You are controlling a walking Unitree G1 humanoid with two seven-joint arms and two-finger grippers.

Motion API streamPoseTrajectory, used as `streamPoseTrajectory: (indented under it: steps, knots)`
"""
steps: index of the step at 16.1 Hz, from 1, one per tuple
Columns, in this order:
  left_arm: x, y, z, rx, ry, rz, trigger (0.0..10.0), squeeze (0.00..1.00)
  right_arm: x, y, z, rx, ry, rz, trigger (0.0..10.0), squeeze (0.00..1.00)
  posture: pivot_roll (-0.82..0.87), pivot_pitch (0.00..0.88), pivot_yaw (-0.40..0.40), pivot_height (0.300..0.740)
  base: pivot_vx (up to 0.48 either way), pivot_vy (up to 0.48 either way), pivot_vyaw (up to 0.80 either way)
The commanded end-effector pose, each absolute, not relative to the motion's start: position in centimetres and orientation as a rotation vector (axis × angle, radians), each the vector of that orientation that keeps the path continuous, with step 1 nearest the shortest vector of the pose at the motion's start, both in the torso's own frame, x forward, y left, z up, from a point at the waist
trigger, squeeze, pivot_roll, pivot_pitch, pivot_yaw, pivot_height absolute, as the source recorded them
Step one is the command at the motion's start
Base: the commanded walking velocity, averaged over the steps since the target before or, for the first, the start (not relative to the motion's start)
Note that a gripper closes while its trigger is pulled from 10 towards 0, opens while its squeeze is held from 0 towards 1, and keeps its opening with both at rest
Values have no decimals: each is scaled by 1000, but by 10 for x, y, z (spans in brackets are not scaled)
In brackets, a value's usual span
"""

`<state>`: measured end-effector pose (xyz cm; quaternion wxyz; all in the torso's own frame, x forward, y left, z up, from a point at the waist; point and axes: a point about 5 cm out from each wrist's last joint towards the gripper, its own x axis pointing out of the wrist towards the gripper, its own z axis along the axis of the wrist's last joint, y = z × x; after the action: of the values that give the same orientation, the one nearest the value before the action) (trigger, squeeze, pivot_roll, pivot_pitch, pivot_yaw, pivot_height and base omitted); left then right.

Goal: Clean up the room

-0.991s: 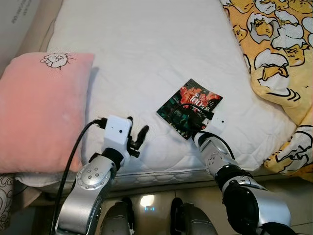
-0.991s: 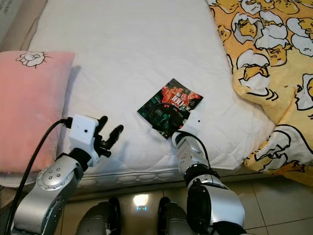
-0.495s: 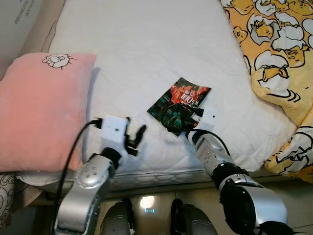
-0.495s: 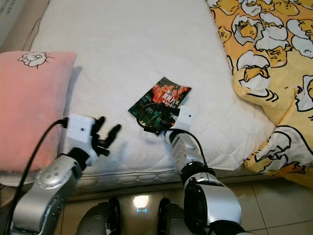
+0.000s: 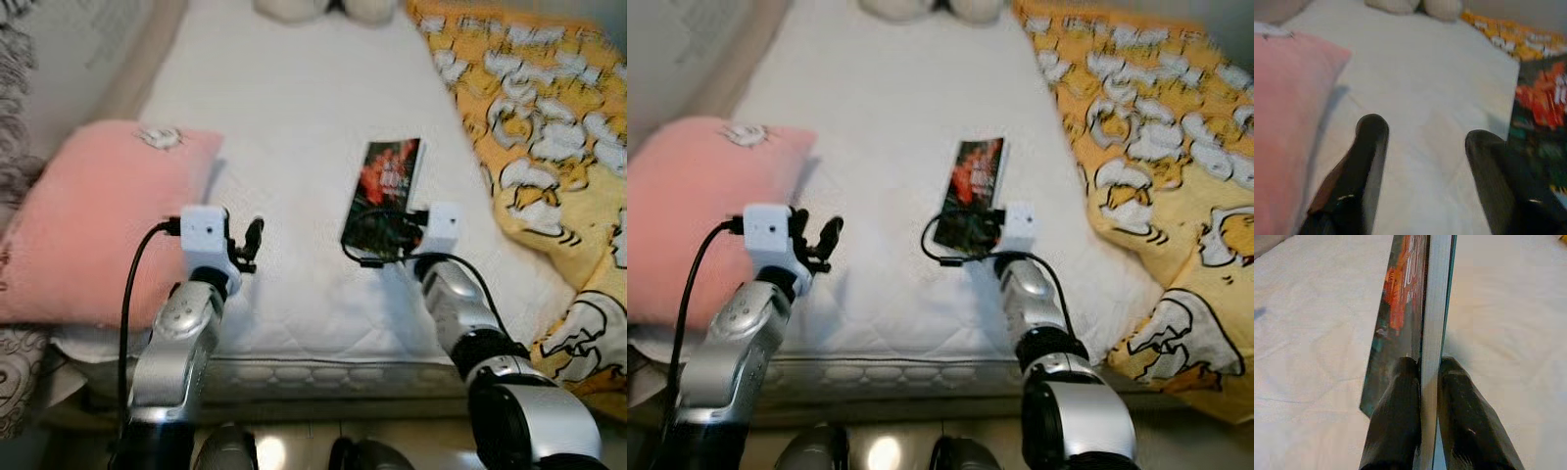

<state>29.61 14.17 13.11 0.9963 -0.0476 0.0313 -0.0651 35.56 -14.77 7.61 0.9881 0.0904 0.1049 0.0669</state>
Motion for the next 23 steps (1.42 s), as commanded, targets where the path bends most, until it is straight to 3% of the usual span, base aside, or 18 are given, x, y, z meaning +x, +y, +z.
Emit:
streamPoseTrajectory:
  steps: [1,7,11,12,16,23]
  knots:
    - [301,138,132,-116,44,-123,10000,1000,357,-154,80,187,182,105,0,0,175,0,-106,740,0,0,0]
    - [311,138,131,-55,3,-38,10000,1000,367,-149,100,162,118,167,0,0,181,0,-121,740,0,0,608]
    - [308,134,126,-8,3,-92,10000,1000,368,-151,102,175,101,164,0,0,177,0,-109,740,0,0,641]
    - [311,133,129,32,-14,-108,10000,0,366,-151,100,191,98,152,0,0,174,0,-101,740,0,0,581]
    - [315,132,133,67,-42,-139,10000,0,367,-145,100,192,103,150,0,0,168,0,-91,740,0,0,0]
    - [314,123,131,88,-35,-199,10000,0,366,-143,99,198,97,166,0,0,158,0,-83,740,0,480,0]
